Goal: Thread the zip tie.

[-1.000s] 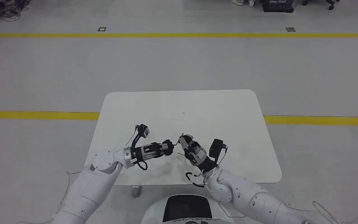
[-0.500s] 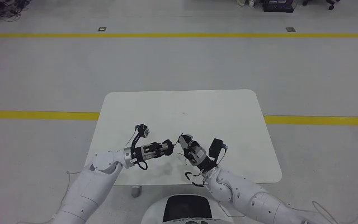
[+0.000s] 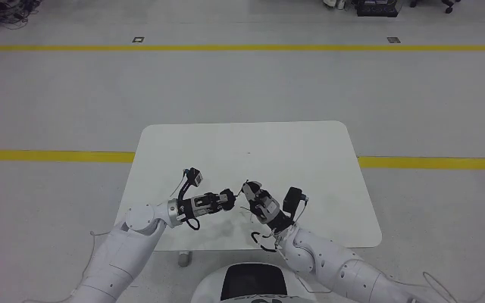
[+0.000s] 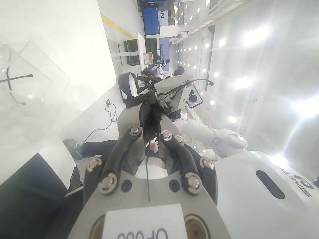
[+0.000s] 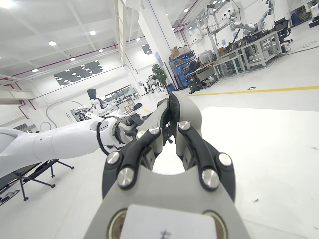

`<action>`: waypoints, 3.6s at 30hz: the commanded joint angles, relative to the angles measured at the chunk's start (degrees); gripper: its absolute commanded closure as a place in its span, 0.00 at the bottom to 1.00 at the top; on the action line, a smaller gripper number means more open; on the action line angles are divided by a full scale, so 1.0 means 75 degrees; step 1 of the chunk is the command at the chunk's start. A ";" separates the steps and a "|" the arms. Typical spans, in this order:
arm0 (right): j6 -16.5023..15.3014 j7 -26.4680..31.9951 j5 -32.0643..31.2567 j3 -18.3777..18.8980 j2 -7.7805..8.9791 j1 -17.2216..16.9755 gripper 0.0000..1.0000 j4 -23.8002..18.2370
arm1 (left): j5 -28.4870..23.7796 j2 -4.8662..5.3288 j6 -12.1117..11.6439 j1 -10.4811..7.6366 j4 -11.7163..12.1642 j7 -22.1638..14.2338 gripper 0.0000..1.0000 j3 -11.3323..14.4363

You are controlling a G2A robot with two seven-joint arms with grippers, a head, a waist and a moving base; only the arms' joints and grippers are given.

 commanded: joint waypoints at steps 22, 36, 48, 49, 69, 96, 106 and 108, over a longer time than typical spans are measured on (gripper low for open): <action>0.0000 0.0169 -0.0175 0.0150 -0.0077 -0.0061 1.00 0.0189 | 0.0000 0.0000 0.0000 0.0000 0.0000 0.0000 1.00 0.0000; 0.0000 0.0263 -0.0359 0.0445 -0.0095 -0.0284 1.00 0.0210 | 0.0000 0.0000 0.0000 0.0000 0.0000 0.0000 1.00 0.0000; 0.0000 0.0387 -0.0451 0.0708 -0.0120 -0.0453 1.00 0.0210 | 0.0000 0.0000 0.0000 0.0000 0.0000 0.0000 1.00 0.0000; 0.0000 0.0399 -0.0457 0.0724 -0.0124 -0.0464 1.00 0.0206 | 0.0000 0.0000 0.0000 0.0000 0.0000 0.0000 1.00 0.0000; 0.0000 0.0608 -0.0627 0.0849 -0.0225 -0.0563 1.00 0.0136 | 0.0000 0.0000 0.0000 0.0000 0.0000 0.0000 1.00 0.0000; 0.0000 0.0936 -0.0816 0.1571 -0.0344 -0.1204 1.00 -0.0209 | 0.0000 0.0000 0.0000 0.0000 0.0000 0.0000 1.00 0.0000; 0.0054 0.1183 -0.0713 0.1677 -0.0366 -0.1294 1.00 -0.0370 | 0.0000 0.0000 0.0000 0.0000 0.0000 0.0000 1.00 0.0000; 0.0066 0.1254 -0.0679 0.1733 -0.0380 -0.1345 1.00 -0.0422 | 0.0000 0.0000 0.0000 0.0000 0.0000 0.0000 1.00 0.0000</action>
